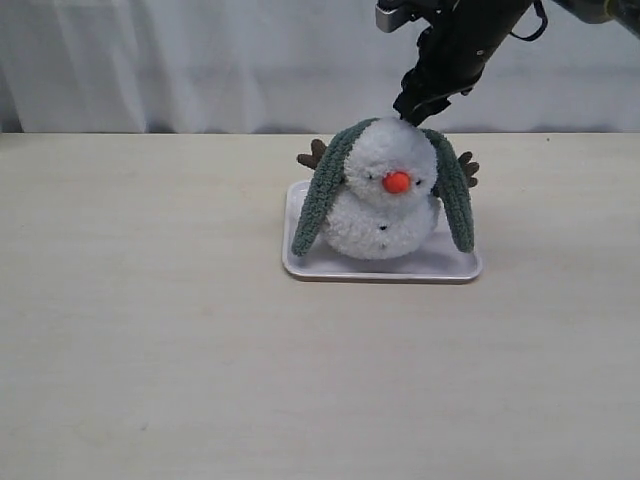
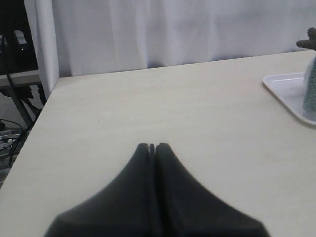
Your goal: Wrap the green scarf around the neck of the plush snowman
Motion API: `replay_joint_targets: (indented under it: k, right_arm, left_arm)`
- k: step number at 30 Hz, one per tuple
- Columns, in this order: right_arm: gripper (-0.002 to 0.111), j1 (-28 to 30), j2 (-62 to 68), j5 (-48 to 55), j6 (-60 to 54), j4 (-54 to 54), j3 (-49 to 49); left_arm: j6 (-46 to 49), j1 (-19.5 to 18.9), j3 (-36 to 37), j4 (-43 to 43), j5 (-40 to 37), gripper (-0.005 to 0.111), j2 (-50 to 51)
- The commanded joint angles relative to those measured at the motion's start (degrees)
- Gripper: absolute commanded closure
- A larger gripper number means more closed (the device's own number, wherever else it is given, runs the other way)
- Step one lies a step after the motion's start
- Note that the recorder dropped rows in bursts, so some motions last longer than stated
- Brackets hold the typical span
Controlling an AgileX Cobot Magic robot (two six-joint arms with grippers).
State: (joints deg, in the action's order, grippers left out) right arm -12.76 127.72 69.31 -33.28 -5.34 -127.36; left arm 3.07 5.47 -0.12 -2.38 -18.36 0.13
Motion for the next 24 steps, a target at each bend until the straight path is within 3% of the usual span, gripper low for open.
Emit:
replay_joint_targets:
  k: [1,8,11,17,20,24]
  right_arm:
    - [0.061,-0.07,-3.07,0.65,2.69,-1.65,0.16]
    - [0.061,-0.07,-8.64,0.65,3.06,-19.99,1.56]
    - [0.061,-2.04,-9.91,0.65,4.17,-20.30,7.10]
    - [0.063,-12.80,-10.71,-1.44,10.17,-2.67,16.80]
    - [0.063,-17.52,-10.32,-6.77,34.18,4.41,17.12]
    - [0.063,-20.86,-7.39,-6.47,46.59,12.08,17.12]
  left_arm:
    - [-0.16,-0.07,0.12,0.09,0.70,0.107,-0.13]
    - [-0.16,-0.07,0.12,0.09,0.70,0.107,-0.13]
    - [-0.16,-0.07,0.12,0.09,0.70,0.107,-0.13]
    - [-0.16,-0.07,0.12,0.09,0.70,0.107,-0.13]
    - [-0.16,-0.07,0.12,0.09,0.70,0.107,-0.13]
    - [-0.16,-0.07,0.12,0.09,0.70,0.107,-0.13]
